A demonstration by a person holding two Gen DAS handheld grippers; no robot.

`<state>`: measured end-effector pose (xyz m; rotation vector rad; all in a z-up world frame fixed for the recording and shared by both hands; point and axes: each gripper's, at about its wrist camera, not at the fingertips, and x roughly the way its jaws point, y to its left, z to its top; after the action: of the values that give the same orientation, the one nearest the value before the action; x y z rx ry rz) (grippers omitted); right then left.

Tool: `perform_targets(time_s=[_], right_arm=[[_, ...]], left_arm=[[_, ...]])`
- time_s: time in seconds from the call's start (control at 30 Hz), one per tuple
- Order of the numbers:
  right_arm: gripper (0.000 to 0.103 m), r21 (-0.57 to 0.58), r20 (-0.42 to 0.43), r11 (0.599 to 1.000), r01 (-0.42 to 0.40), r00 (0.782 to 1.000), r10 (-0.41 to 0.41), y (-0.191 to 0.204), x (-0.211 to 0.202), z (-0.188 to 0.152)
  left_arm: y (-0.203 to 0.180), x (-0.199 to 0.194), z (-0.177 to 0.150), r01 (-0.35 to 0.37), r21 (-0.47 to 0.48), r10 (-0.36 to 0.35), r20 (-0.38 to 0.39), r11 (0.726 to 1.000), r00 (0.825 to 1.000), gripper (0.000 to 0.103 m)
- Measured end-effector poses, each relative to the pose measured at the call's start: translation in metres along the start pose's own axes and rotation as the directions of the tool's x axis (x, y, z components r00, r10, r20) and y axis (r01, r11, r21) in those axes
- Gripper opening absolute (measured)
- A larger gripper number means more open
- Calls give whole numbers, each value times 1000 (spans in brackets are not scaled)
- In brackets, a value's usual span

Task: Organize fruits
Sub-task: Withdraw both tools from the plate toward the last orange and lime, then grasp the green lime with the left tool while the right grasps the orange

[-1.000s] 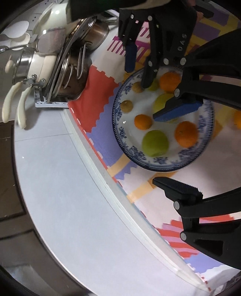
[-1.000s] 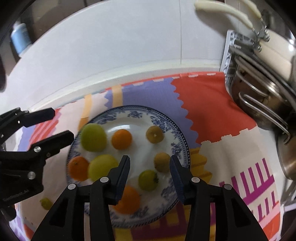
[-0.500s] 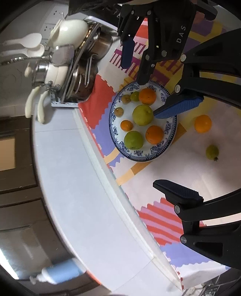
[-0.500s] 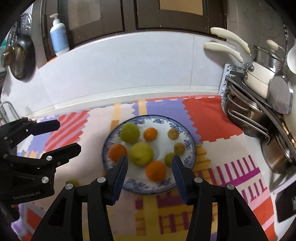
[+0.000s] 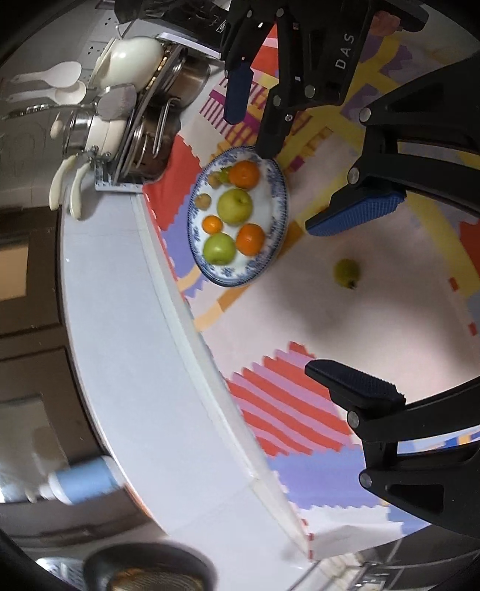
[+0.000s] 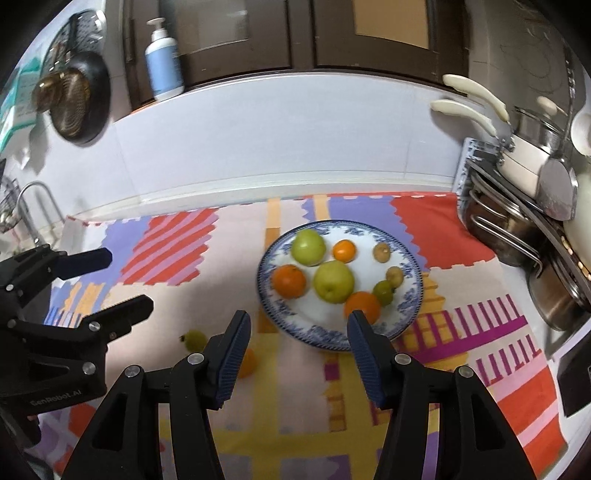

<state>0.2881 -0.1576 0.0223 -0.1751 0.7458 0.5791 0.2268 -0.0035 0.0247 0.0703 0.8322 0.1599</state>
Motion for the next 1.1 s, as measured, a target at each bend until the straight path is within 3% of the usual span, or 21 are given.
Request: perform_targets(time_s=[0.17, 0.27, 0.57, 0.8, 1.1], right_arm=[[55, -47, -1, 999, -18, 1000, 18, 18, -1, -10], [55, -51, -22, 999, -4, 1000, 3, 26, 3, -16], [55, -64, -72, 997, 40, 996, -44, 48, 23, -30], [55, -47, -158, 999, 15, 987, -22, 51, 51, -42], [55, -126, -208, 992, -24, 978, -2, 55, 80, -39]], left_arm=[[8, 4, -20, 4, -39, -6, -33, 999, 999, 74], [14, 11, -30, 43, -50, -46, -58, 998, 997, 74], [21, 37, -37, 169, 106, -166, -42, 980, 985, 72], [20, 61, -40, 233, 148, -225, -66, 961, 972, 70], [24, 89, -46, 269, 90, -260, -99, 959, 960, 64]])
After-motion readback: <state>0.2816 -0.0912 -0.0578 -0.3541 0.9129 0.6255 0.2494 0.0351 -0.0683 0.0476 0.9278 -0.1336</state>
